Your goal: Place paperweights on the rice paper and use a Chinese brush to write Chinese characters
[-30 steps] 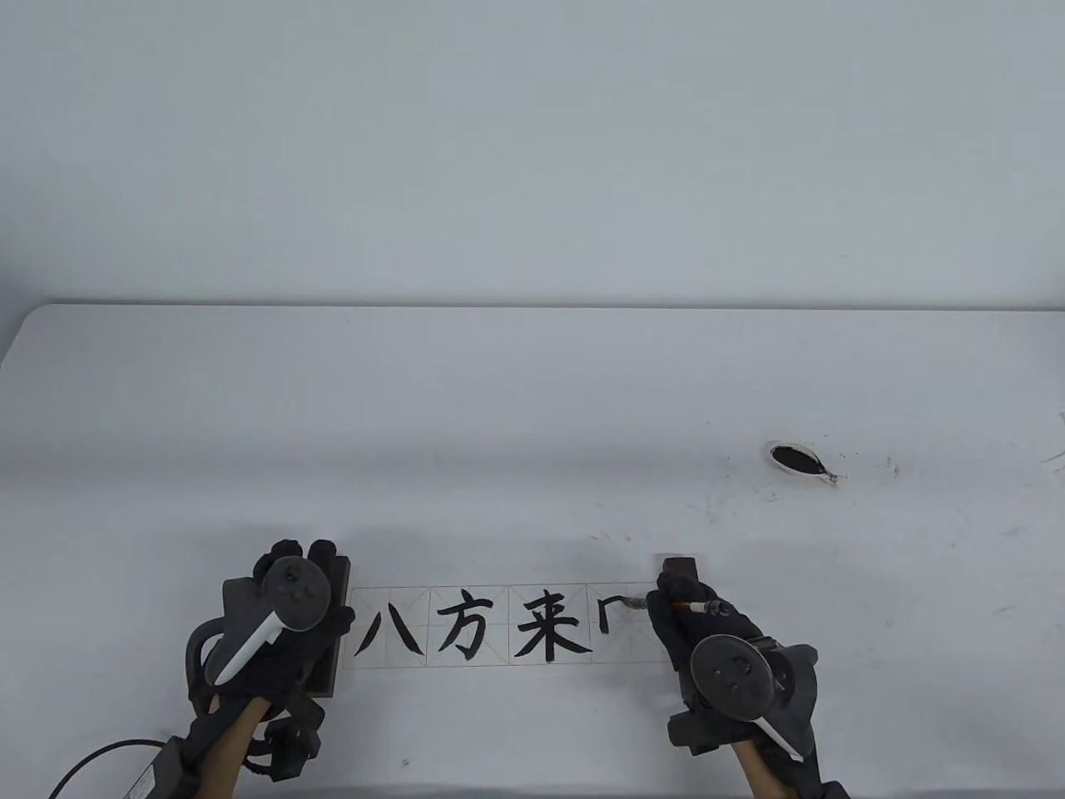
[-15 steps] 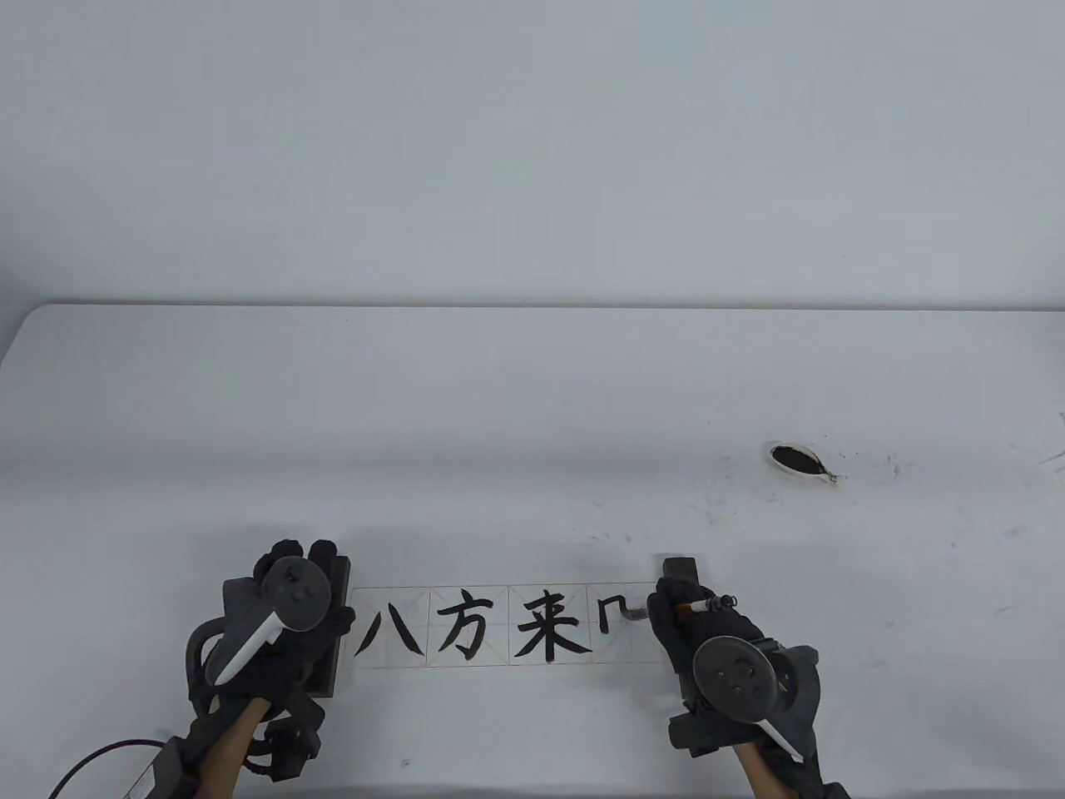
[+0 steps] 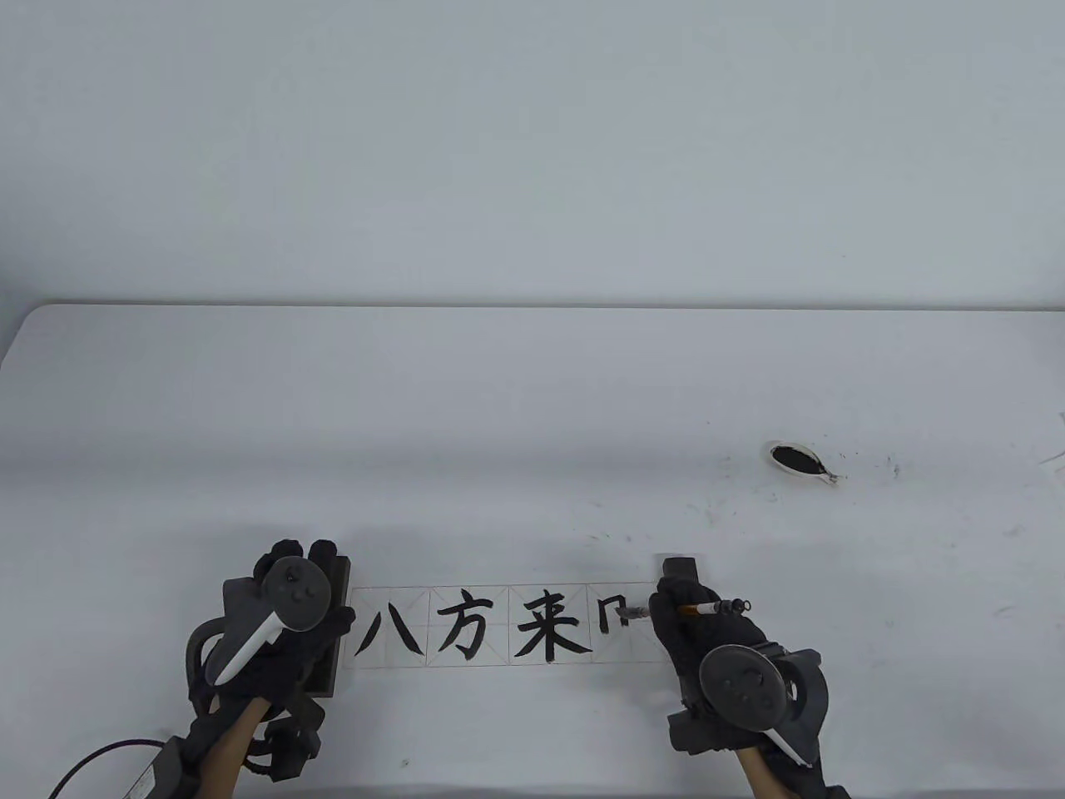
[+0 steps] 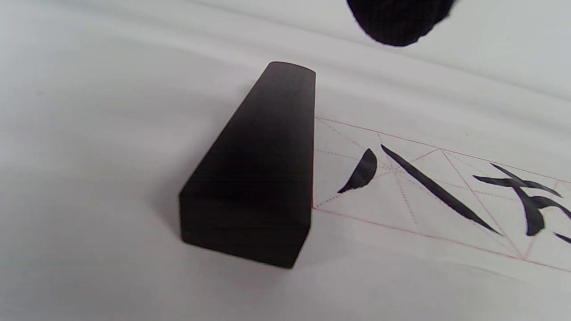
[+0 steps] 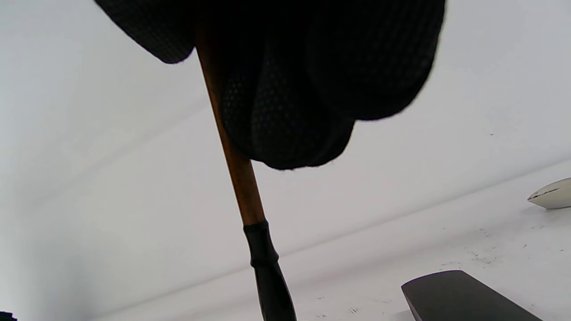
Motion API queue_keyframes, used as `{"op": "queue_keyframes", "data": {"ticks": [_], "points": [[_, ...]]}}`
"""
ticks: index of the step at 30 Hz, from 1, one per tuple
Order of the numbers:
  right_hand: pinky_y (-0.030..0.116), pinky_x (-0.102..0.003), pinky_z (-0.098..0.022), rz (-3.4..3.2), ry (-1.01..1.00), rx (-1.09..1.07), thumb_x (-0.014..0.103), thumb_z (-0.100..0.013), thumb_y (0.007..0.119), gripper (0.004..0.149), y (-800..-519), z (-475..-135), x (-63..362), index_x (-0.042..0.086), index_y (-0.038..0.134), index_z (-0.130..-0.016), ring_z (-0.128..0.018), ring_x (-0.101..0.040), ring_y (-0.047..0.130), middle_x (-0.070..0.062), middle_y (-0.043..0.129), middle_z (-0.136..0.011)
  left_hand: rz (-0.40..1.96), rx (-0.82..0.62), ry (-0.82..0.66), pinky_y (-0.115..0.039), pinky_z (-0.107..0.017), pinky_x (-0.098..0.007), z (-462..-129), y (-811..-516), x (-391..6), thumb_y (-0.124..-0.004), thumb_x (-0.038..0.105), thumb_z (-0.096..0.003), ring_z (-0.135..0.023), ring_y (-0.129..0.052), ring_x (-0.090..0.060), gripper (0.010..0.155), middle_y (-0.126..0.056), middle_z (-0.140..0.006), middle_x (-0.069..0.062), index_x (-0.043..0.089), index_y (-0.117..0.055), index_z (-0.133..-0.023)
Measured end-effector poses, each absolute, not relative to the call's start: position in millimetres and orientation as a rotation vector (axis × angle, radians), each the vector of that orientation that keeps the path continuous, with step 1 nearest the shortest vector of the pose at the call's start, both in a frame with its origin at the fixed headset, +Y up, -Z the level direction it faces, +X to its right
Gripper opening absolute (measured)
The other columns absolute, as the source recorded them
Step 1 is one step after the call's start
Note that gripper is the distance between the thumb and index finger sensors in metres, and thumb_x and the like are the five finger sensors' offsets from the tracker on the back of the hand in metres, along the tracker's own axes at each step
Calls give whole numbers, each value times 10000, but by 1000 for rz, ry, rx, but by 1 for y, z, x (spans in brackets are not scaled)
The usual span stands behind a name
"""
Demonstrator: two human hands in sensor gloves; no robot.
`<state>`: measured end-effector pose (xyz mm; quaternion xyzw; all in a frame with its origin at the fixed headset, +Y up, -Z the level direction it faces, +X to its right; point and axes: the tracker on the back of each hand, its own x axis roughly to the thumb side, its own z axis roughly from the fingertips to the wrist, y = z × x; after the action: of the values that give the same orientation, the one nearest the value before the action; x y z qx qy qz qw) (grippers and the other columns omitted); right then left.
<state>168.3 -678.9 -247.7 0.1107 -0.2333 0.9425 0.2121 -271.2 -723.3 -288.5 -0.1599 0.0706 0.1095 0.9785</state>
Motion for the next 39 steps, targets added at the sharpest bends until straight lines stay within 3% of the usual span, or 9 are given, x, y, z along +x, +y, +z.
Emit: {"op": "queue_keyframes", "data": {"ticks": [10, 22, 39], "points": [[876, -312, -299, 2655, -588, 341, 401, -553, 676, 415, -682, -249, 164, 97, 812, -801, -442, -224, 1020, -108, 983, -632, 221, -322, 142, -129, -863, -515, -289, -723, -271, -587, 532, -529, -1201, -120, -364, 826, -29, -1253, -72, 403, -59, -1150], [881, -279, -224, 2569, -482, 408, 406, -544, 681, 394, -677, -245, 166, 104, 865, -719, -333, -194, 1034, -87, 1019, -521, 218, -325, 141, -131, -863, -515, -289, -724, -271, -588, 532, -529, -1201, -123, -367, 824, -31, -1253, -67, 403, -62, -1150], [877, -305, -276, 2594, -555, 350, 404, -552, 675, 412, -676, -245, 170, 96, 829, -778, -409, -221, 1025, -107, 995, -600, 219, -328, 142, -130, -863, -515, -289, -724, -271, -588, 532, -529, -1199, -121, -371, 823, -31, -1252, -71, 405, -62, -1149]]}}
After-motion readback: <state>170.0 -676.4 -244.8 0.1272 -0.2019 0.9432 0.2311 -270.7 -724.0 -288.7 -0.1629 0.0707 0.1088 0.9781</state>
